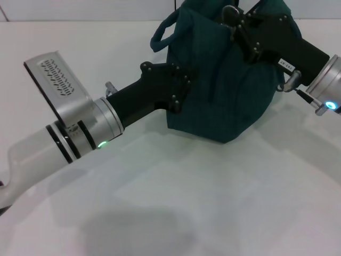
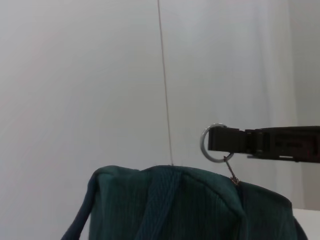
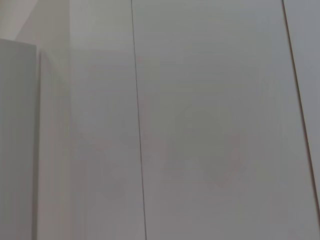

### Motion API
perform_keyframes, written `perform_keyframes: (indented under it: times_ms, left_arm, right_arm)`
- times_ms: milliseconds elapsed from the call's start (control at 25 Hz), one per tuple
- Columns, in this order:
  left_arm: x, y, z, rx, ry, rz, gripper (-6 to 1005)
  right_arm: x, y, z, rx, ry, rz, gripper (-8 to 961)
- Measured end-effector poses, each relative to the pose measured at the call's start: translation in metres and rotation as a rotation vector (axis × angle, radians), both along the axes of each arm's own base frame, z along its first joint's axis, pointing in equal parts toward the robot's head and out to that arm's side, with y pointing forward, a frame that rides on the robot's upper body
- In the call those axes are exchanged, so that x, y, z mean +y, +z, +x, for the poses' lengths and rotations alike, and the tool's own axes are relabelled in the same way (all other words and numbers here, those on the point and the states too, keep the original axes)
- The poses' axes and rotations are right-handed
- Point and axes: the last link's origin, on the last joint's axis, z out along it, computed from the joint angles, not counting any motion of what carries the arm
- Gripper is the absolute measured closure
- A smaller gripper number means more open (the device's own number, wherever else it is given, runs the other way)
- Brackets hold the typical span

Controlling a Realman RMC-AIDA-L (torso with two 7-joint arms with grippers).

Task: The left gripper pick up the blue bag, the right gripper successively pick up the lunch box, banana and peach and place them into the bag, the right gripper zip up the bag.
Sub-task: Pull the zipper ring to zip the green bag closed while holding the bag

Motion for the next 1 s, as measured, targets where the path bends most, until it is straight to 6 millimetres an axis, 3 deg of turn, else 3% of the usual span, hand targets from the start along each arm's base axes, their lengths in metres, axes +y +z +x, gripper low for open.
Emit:
perform_keyframes:
  times_ms: [400,720,1000]
  left_arm:
    - [-0.018,0.002,-0.023,0.075,-0.019,0.063,938]
    - [-0.029,-0.003,-0.033,0.131,-0.043,0.059,939]
    - [-0.033,-0.002,-0.039,0.148,-0.043,0.067,939]
  right_arm:
    - [-0.002,-0.003,-0.004,-0.007,0.022,-0.018,947]
    - [0.009,0.014,0.013,0.015,-0.064,0.058,947]
    - [0.010,0.017,0.017,0.012,-0.083,0.076,947]
